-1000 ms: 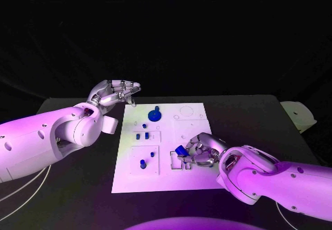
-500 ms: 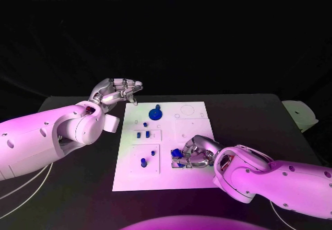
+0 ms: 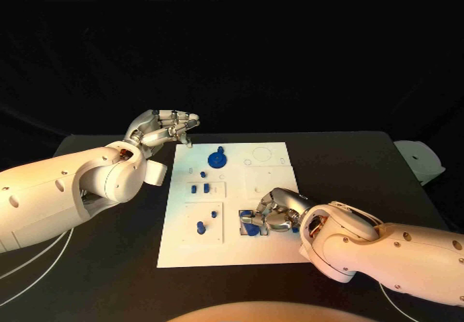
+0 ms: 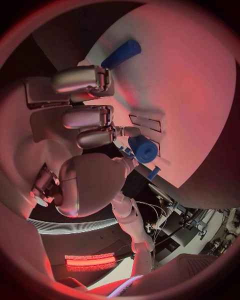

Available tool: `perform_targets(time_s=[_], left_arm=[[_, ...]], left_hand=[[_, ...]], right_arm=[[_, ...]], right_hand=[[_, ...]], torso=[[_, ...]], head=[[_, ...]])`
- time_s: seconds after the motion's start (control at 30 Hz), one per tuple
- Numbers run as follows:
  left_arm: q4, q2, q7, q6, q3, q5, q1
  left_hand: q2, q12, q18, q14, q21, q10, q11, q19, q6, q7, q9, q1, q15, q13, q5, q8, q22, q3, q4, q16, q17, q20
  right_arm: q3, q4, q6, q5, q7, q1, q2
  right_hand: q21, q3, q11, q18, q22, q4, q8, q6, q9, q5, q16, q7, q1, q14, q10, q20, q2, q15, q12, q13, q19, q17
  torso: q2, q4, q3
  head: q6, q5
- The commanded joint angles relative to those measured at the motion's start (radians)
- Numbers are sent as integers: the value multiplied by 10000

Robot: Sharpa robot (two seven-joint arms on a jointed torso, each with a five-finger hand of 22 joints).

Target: Assemble the parts on the task board

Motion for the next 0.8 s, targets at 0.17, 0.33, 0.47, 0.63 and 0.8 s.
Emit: perform_targets(time_s=[0.17, 0.33, 0.47, 0.63, 0.8], left_arm=[[36, -5, 48, 146, 6, 14, 11], [41, -16, 41, 141, 6, 14, 11], [45, -26, 39, 138, 6, 14, 11], [47, -43, 35, 135, 6, 14, 11], [49, -51, 36, 132, 6, 14, 11]], left_hand=[[14, 42, 60, -64, -38, -52, 15, 15, -50, 6, -4, -27, 16, -16, 5, -4, -17, 17, 43, 54, -13, 70], [14, 42, 60, -64, -38, -52, 15, 15, -50, 6, -4, -27, 16, -16, 5, -4, -17, 17, 43, 54, -13, 70], [14, 42, 60, -64, -38, -52, 15, 15, -50, 6, -4, -27, 16, -16, 5, -4, -17, 17, 43, 54, -13, 70], [14, 42, 60, -64, -38, -52, 15, 15, -50, 6, -4, -27, 16, -16, 5, -4, -17, 17, 43, 54, -13, 70], [12, 63, 60, -71, -44, -66, 18, 18, -63, 11, -5, -27, 18, -16, 4, -6, -21, 15, 43, 65, -17, 72]], right_arm=[[2, 25, -20, -847, -138, -8, 24], [2, 63, -20, -918, -117, -8, 15], [2, 152, -50, -955, -24, -8, -66], [2, 365, -18, -977, 186, -9, -258], [1, 531, 96, -1007, 290, -12, -453]], right_hand=[[44, -241, -59, -142, 2631, -2, 72, -113, 4, -102, -1, 19, -153, 893, 32, -62, 14, -61, -121, 1356, 1063, 1917], [44, -286, -55, -142, 2631, -1, 75, -125, 7, -108, -3, 21, -163, 892, 15, -60, 23, -60, -150, 1336, 1063, 1913], [44, -351, -53, -142, 2631, -12, 89, -143, 15, -40, -2, 25, -112, 893, 23, -55, 117, -55, -140, 1349, 1063, 1919], [44, -582, -78, -142, 2631, -40, 196, -127, 56, 240, 15, -2, 587, 903, 64, -64, 225, -69, -100, 1392, 1063, 1964], [44, -729, -103, -142, 2631, -52, 286, -82, 85, 449, 35, -36, 1008, 913, 90, -80, 278, -92, -73, 1421, 1063, 2011]], torso=[[3, -5, -2], [2, -3, 3], [-1, -4, 2], [4, -1, 7], [-6, -14, 9]], head=[[-10, 2], [-18, 4], [-21, 3], [-30, 4], [-12, -4]])
